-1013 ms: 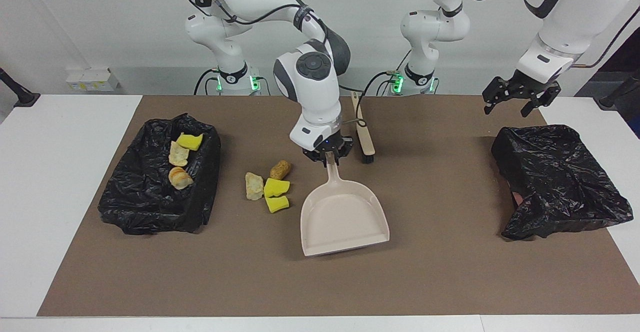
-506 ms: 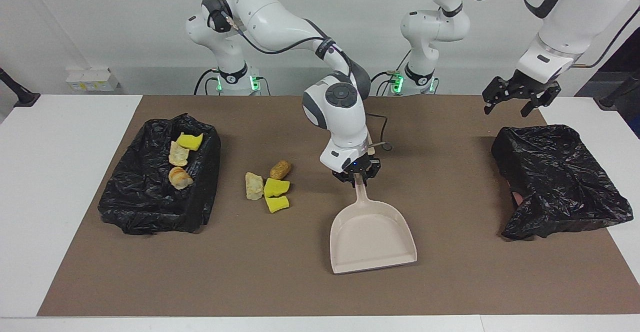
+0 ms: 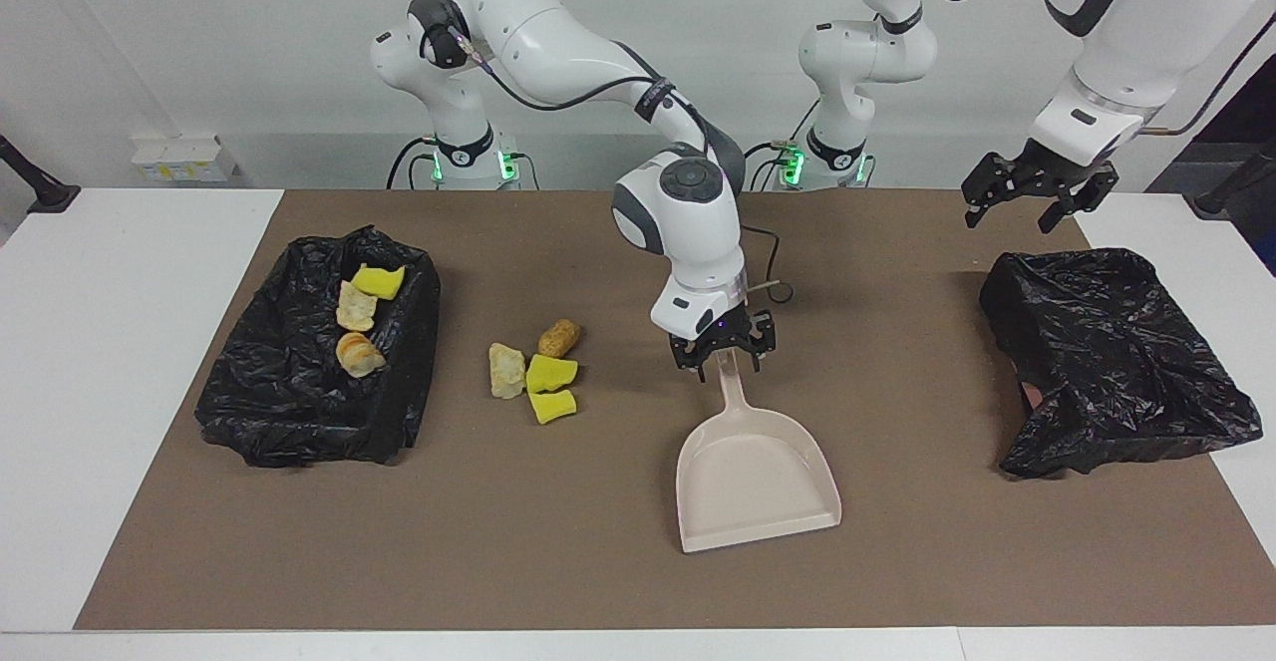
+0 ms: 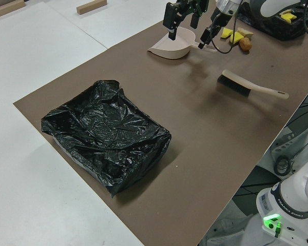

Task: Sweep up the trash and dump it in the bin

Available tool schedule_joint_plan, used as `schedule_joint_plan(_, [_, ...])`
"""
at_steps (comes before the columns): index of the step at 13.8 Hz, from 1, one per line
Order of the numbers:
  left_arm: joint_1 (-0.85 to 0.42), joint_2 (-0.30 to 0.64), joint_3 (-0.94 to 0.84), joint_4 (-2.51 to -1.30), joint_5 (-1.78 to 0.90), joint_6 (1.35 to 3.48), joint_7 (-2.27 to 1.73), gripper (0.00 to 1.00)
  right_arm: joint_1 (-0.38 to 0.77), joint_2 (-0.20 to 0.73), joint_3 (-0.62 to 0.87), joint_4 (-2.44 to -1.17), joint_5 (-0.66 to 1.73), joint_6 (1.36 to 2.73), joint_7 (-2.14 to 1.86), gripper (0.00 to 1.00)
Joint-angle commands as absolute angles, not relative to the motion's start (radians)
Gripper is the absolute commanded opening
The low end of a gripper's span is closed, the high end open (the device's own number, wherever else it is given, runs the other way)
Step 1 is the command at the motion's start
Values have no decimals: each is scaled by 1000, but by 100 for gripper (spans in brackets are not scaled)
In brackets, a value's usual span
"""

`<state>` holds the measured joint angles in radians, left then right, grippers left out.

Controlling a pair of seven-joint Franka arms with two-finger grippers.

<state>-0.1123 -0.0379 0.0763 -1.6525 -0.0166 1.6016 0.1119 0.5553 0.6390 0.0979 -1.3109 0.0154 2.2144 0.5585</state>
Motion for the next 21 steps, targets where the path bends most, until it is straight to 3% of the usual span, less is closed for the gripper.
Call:
schedule_joint_plan(1, [-106, -43, 71, -1654, 3, 1591, 110, 100, 541, 505, 107, -1399, 33, 2091, 572, 100])
schedule_joint_plan(3, [-106, -43, 71, -1654, 3, 1591, 110, 100, 561, 367, 110, -1556, 58, 2031, 574, 100])
schedule_joint_plan(9, [-208, -2, 41, -1660, -8, 1710, 91, 100, 725, 103, 137, -2007, 141, 2103, 532, 100])
schedule_joint_plan(13, [-329, 101, 38, -1652, -5, 1808, -59, 100, 834, 100, 135, -2100, 140, 2181, 590, 100])
schedule_joint_plan(18, [-490, 311, 38, -1606, 5, 2010, -357, 100, 859, 141, 135, -2123, 133, 2287, 634, 100])
schedule_joint_plan(21, [-526, 379, 38, -1611, 5, 2139, -434, 100, 851, 162, 133, -2122, 133, 2331, 635, 100])
